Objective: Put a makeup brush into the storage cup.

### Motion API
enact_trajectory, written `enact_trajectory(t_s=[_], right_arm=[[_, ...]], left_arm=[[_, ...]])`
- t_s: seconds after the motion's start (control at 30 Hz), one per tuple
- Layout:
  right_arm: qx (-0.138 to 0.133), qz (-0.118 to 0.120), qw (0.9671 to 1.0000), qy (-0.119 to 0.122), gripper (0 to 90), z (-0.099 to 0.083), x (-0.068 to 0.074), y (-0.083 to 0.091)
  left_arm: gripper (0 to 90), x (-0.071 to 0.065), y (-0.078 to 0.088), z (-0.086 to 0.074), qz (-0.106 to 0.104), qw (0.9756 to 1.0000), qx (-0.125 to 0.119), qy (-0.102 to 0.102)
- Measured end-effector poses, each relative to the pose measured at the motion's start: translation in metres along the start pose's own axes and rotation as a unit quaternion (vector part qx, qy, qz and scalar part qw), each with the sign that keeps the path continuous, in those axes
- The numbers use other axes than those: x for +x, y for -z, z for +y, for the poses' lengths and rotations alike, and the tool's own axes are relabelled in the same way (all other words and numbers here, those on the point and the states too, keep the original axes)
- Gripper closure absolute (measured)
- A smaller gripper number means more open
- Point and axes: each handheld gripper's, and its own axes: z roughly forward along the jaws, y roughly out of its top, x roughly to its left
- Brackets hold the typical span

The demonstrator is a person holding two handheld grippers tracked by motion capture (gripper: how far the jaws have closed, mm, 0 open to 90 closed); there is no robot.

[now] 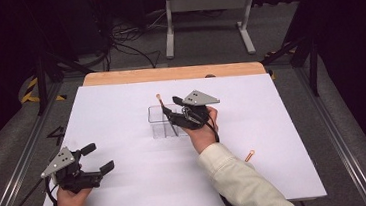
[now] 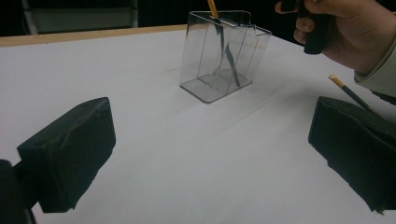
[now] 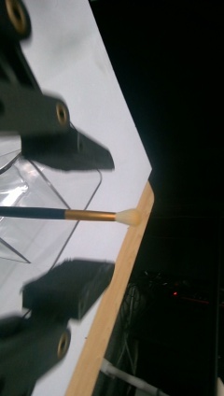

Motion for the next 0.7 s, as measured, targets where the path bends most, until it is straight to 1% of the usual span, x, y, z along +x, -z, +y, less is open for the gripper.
enact_trajectory(t_s=[0.07,0.13,0.23,0.27,0.3,0.33,0.37,0.5,0.6,0.67,0.7], right_arm=[[-0.008,0.014,0.9999,-0.001,27.2,0.005,0.0,0.003],[-0.007,0.016,0.9998,-0.003,16.4,0.009,0.0,0.006],[-0.008,0.017,0.9998,-0.01,9.1,0.016,0.0,0.013],[0.0,0.021,0.9996,-0.021,6.5,0.018,-0.001,0.016],[0.0,0.021,0.9996,-0.021,6.5,0.018,-0.001,0.016],[0.006,0.028,0.9989,-0.036,6.1,0.02,-0.002,0.019],[0.006,0.034,0.9986,-0.04,5.7,0.023,-0.005,0.025],[0.003,0.031,0.9992,-0.025,4.4,0.027,-0.009,0.038],[0.006,0.034,0.9991,-0.024,0.8,0.028,-0.013,0.044],[0.005,0.038,0.999,-0.022,0.2,0.028,-0.017,0.049],[-0.002,0.042,0.9989,-0.022,0.2,0.027,-0.018,0.052]], left_arm=[[1.3,0.0,0.0,0.0,0.0,1.0,-0.001,-0.002],[1.3,0.0,0.0,0.0,0.0,1.0,-0.001,-0.002],[1.3,0.0,-0.001,0.0,0.0,1.0,-0.001,-0.002],[1.3,0.0,-0.001,0.0,0.001,1.0,-0.002,-0.002],[1.4,0.0,-0.001,0.0,0.001,1.0,-0.002,-0.002],[1.4,0.0,-0.001,0.0,0.002,1.0,-0.001,-0.002],[1.3,0.0,-0.001,0.0,0.002,1.0,-0.001,-0.003],[1.3,0.0,-0.002,0.0,0.003,1.0,0.0,-0.002],[1.3,0.0,-0.003,0.0,0.002,1.0,0.001,-0.002],[1.4,-0.001,-0.004,0.0,0.004,1.0,0.003,-0.003],[1.4,-0.001,-0.004,0.0,0.004,1.0,0.003,-0.003]])
